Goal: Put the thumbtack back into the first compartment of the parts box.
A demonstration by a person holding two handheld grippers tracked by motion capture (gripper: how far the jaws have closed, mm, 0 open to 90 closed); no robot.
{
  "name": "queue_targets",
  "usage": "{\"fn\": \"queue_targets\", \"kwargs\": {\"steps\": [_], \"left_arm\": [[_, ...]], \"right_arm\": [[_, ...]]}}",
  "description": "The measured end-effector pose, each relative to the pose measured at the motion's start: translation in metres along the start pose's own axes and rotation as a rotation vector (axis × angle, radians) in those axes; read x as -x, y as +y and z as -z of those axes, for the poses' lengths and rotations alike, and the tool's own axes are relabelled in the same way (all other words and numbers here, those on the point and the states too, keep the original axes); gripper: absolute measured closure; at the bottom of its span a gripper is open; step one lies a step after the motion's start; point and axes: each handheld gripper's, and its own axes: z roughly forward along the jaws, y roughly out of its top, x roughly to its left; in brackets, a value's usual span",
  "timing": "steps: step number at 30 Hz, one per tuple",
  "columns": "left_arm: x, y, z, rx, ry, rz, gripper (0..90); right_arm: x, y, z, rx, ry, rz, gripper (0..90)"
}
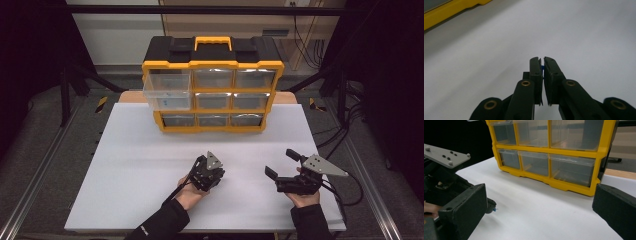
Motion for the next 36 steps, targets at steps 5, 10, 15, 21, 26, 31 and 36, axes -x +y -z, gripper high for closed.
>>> {"fn": "queue_targets", "kwargs": {"steps": [5, 10, 15, 21, 26, 31, 36], "left_arm": [[-0.005, -0.003, 0.009, 0.019, -0.016, 0.01, 84.7], [-0.007, -0.003, 0.02, 0.048, -0.025, 0.014, 84.7], [-0.013, -0.003, 0.033, 0.065, -0.023, 0.016, 84.7], [-0.021, -0.002, 0.044, 0.074, -0.025, 0.022, 84.7], [-0.025, 0.001, 0.053, 0.073, -0.025, 0.026, 84.7], [-0.029, 0.004, 0.065, 0.084, -0.027, 0.033, 84.6], [-0.035, 0.006, 0.072, 0.088, -0.031, 0.039, 84.7]], "right_arm": [[0.0, 0.0, 0.0, 0.001, -0.002, 0.002, 0.5], [0.0, 0.0, -0.001, -0.006, -0.002, 0.005, 0.4], [0.0, 0.0, 0.0, -0.003, -0.001, 0.003, 0.4], [0.0, 0.0, 0.0, 0.001, 0.003, 0.0, 0.4], [0.0, 0.0, 0.0, 0.0, 0.003, 0.0, 0.4], [-0.001, 0.0, 0.0, -0.002, 0.002, 0.001, 0.4], [-0.001, 0.0, -0.001, -0.004, -0.001, 0.003, 0.4]]}}
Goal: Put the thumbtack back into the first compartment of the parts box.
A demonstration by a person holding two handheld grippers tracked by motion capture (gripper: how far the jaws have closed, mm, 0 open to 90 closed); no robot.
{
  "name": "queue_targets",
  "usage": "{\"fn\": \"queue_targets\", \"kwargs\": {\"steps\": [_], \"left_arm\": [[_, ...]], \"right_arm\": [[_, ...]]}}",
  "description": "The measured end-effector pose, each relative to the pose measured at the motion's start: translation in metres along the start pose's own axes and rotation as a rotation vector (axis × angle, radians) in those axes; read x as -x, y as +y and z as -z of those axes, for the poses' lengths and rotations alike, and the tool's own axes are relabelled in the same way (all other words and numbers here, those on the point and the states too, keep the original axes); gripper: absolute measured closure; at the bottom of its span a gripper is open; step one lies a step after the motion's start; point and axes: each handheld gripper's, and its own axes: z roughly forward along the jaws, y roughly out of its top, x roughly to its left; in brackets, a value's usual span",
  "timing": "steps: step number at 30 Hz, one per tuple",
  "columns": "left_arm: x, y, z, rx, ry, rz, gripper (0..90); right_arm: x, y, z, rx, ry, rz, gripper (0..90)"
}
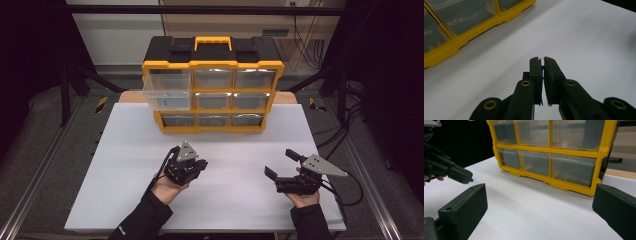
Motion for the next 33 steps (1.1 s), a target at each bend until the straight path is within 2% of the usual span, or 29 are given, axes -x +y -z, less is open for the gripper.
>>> {"fn": "queue_targets", "kwargs": {"steps": [20, 33], "left_arm": [[-0.024, 0.01, 0.041, 0.059, 0.041, 0.025, 84.7], [-0.034, 0.019, 0.059, 0.088, 0.052, 0.026, 84.7]], "right_arm": [[0.001, 0.0, 0.0, -0.004, 0.0, 0.005, 0.4], [0.0, 0.0, -0.001, -0.003, 0.005, -0.002, 0.4]]}}
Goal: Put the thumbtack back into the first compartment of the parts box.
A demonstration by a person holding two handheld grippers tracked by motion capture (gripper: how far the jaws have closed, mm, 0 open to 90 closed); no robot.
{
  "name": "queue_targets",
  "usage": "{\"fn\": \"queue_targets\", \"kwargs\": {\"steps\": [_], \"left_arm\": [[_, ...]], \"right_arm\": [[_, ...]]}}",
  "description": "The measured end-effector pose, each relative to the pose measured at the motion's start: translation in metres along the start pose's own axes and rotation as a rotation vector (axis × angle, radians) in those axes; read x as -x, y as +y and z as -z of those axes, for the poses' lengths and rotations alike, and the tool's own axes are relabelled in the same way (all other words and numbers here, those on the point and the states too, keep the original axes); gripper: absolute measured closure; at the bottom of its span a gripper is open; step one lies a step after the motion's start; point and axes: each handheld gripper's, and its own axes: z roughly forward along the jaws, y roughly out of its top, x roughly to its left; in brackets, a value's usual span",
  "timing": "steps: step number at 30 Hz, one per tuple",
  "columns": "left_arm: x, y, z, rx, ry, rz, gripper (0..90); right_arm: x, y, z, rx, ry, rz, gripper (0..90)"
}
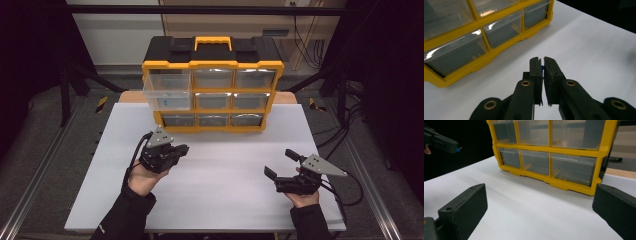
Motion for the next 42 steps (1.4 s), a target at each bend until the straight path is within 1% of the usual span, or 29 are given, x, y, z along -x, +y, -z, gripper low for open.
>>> {"fn": "queue_targets", "kwargs": {"steps": [7, 17, 19, 24, 27, 28, 30, 31, 32, 33, 34, 35, 37, 38, 40, 41, 42], "left_arm": [[-0.003, 0.006, 0.008, 0.031, 0.006, 0.001, 84.6], [-0.003, 0.013, 0.009, 0.023, 0.01, -0.021, 84.6], [-0.003, 0.016, 0.011, 0.025, 0.013, -0.024, 84.6], [-0.004, 0.023, 0.018, 0.031, 0.023, -0.035, 84.7], [-0.005, 0.028, 0.022, 0.033, 0.03, -0.047, 84.6], [-0.006, 0.03, 0.023, 0.035, 0.031, -0.044, 84.7], [-0.007, 0.032, 0.025, 0.03, 0.034, -0.057, 84.6], [-0.008, 0.033, 0.026, 0.032, 0.034, -0.058, 84.7], [-0.007, 0.033, 0.026, 0.045, 0.035, -0.047, 84.7], [-0.01, 0.035, 0.027, 0.027, 0.035, -0.062, 84.7], [-0.01, 0.035, 0.027, 0.027, 0.036, -0.062, 84.7], [-0.01, 0.036, 0.026, 0.038, 0.037, -0.049, 84.7], [-0.011, 0.037, 0.027, 0.038, 0.036, -0.051, 84.7], [-0.011, 0.038, 0.028, 0.038, 0.039, -0.052, 84.7], [-0.012, 0.04, 0.03, 0.026, 0.04, -0.07, 84.7], [-0.011, 0.042, 0.031, 0.037, 0.044, -0.067, 84.7], [-0.011, 0.043, 0.032, 0.032, 0.045, -0.073, 84.7]], "right_arm": [[0.0, 0.0, 0.0, 0.001, -0.004, -0.002, 0.4], [0.0, 0.0, -0.001, 0.0, -0.003, 0.002, 0.4], [0.0, 0.0, 0.0, -0.002, -0.007, -0.003, 0.4], [0.0, 0.0, -0.001, 0.0, -0.003, 0.003, 0.4], [0.0, 0.0, 0.0, 0.001, -0.007, -0.003, 0.4], [0.0, 0.0, 0.0, 0.002, -0.007, -0.004, 0.4], [0.0, 0.0, 0.0, 0.001, -0.007, -0.003, 0.4], [0.0, 0.0, 0.0, 0.001, -0.007, -0.003, 0.4], [0.0, 0.0, 0.0, 0.001, -0.008, -0.003, 0.4], [0.0, 0.0, 0.0, 0.001, -0.008, -0.004, 0.4], [0.0, 0.0, 0.0, 0.002, -0.008, -0.004, 0.4], [0.0, 0.0, 0.0, -0.001, -0.008, -0.003, 0.4], [0.0, 0.0, 0.0, -0.001, -0.008, -0.003, 0.4], [0.0, 0.0, 0.0, 0.001, -0.008, -0.003, 0.4], [0.0, 0.0, 0.0, 0.001, -0.007, -0.002, 0.4], [0.0, 0.0, 0.0, 0.0, -0.008, -0.004, 0.4], [0.0, 0.0, 0.0, -0.001, -0.008, -0.003, 0.4]]}}
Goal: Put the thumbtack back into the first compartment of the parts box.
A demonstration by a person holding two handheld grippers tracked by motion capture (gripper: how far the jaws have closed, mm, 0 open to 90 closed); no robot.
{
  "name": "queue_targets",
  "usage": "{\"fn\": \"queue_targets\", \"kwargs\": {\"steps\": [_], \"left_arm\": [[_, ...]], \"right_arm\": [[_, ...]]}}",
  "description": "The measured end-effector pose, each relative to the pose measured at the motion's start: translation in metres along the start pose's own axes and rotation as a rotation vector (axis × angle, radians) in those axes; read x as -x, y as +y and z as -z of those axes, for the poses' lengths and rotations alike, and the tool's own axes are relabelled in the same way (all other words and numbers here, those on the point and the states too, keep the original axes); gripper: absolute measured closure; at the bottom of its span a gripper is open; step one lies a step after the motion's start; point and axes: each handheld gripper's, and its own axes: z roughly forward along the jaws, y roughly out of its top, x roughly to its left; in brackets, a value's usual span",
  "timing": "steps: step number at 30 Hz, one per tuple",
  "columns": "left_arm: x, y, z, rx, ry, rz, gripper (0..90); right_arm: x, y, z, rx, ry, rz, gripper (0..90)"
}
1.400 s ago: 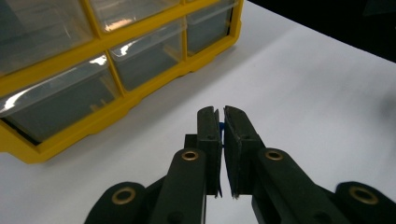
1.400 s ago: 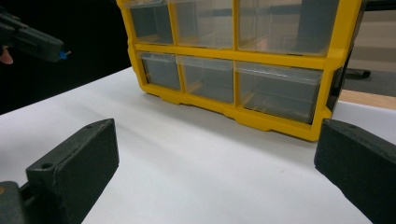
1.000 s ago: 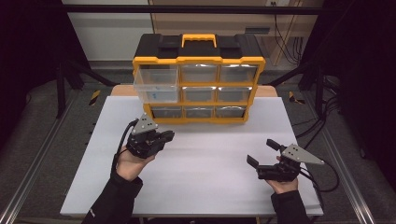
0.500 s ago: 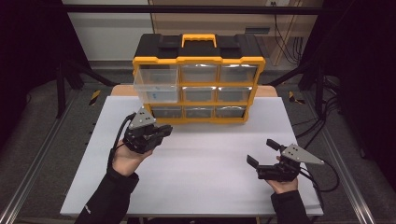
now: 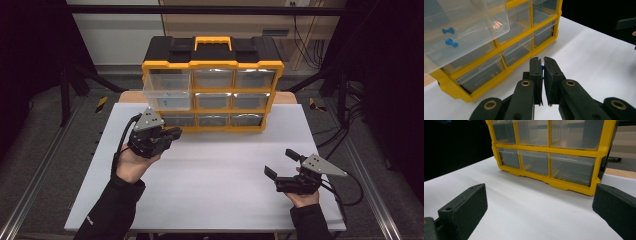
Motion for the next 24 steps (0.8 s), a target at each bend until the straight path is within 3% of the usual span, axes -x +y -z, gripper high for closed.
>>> {"fn": "queue_targets", "kwargs": {"steps": [1, 8, 24], "left_arm": [[0.0, 0.001, 0.0, 0.016, 0.001, 0.012, 84.7], [-0.002, 0.012, 0.011, 0.017, 0.018, -0.017, 84.7], [-0.006, 0.027, 0.023, 0.031, 0.025, -0.022, 84.7]], "right_arm": [[0.0, 0.0, 0.0, 0.0, 0.0, 0.0, 0.4], [0.0, 0.0, 0.0, 0.001, -0.001, 0.0, 0.4], [0.0, 0.0, 0.001, 0.002, 0.001, -0.004, 0.4]]}}
